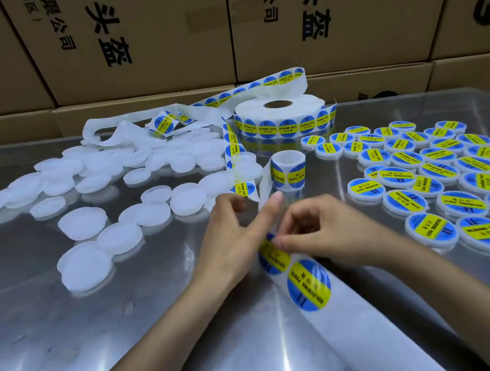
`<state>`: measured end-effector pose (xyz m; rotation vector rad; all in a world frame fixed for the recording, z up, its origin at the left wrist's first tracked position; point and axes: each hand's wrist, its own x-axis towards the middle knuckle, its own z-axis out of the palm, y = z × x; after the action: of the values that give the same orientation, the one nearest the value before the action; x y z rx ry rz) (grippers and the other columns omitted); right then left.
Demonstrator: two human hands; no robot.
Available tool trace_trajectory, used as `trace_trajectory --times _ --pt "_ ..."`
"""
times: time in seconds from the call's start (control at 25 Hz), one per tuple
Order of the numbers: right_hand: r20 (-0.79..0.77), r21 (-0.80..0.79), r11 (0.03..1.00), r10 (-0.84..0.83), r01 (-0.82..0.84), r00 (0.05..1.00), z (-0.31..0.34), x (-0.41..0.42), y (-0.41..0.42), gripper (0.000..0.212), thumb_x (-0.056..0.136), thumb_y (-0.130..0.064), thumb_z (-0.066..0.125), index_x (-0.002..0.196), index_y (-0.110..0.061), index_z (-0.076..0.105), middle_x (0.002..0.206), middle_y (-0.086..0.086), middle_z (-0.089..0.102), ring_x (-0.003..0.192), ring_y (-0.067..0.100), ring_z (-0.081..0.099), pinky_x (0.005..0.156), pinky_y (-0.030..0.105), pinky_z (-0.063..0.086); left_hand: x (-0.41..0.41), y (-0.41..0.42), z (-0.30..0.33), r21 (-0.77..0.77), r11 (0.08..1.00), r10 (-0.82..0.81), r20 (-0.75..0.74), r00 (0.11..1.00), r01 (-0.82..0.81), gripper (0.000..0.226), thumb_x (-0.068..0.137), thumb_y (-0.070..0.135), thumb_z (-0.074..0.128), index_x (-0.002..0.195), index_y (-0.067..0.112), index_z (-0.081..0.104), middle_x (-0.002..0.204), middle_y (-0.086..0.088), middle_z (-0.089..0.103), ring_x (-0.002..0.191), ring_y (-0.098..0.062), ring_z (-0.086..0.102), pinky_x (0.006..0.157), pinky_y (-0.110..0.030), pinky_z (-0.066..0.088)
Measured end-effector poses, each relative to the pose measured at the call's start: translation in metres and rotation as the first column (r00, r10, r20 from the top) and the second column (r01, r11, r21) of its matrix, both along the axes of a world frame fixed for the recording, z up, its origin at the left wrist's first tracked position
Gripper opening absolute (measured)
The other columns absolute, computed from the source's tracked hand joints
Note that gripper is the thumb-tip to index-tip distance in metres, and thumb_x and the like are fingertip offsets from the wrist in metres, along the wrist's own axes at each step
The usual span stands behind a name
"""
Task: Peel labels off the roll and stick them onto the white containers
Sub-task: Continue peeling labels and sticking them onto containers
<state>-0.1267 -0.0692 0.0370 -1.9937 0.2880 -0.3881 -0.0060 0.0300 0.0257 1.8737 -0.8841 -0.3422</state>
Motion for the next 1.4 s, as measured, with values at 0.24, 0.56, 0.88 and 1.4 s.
trace_trajectory --times 0.24,0.56,0.88,1.4 --pt "0.007 0.107 0.994 0.002 -0.002 1.000 0.004 0.014 -0.010 0.034 0.085 -0.045 0.061 0.064 -0.020 0.070 0.073 -0.003 0.070 0.071 0.006 0.060 0.070 0.020 0.048 0.014 0.005 0.008 0.113 0.991 -0.071 0.043 0.997 0.066 0.016 0.064 0.030 0.053 0.050 0.028 0.060 0.048 0.003 0.048 0.056 -0.013 0.044 0.050 -0.021 0.037" --pt "0.033 -0.082 0.921 -0.380 0.381 0.925 0.009 0.034 -0.057 0.039 0.102 -0.035 0.032 0.111 -0.018 0.065 0.119 -0.018 0.031 0.142 0.002 0.008 0.105 0.017 0.007 0.005 0.009 0.008 0.101 0.994 -0.002 0.338 0.941 -0.034 0.027 0.056 0.038 0.044 0.066 0.015 0.052 0.058 -0.007 0.036 0.055 -0.017 0.033 0.049 -0.032 0.038" --pt "0.018 -0.039 0.884 -0.465 0.466 0.885 0.007 0.033 -0.046 0.027 0.090 -0.047 0.053 0.088 -0.023 0.064 0.105 -0.001 0.060 0.098 0.009 0.056 0.088 0.030 0.043 0.000 0.011 0.008 0.061 0.997 0.019 0.371 0.928 -0.045 0.024 0.061 0.037 0.043 0.058 0.013 0.043 0.055 -0.006 0.030 0.055 -0.021 0.030 0.048 -0.033 0.030" --pt "-0.307 -0.161 0.981 0.052 -0.106 0.950 0.006 -0.004 0.003 0.005 0.086 -0.016 0.066 0.082 -0.013 0.066 0.070 -0.006 0.061 0.061 0.001 0.050 0.059 0.019 0.042 0.007 0.009 0.006 -0.260 0.965 0.038 0.089 0.995 -0.014 0.025 0.093 0.040 0.045 0.100 0.028 0.067 0.076 0.018 0.062 0.079 0.005 0.057 0.070 -0.012 0.043"
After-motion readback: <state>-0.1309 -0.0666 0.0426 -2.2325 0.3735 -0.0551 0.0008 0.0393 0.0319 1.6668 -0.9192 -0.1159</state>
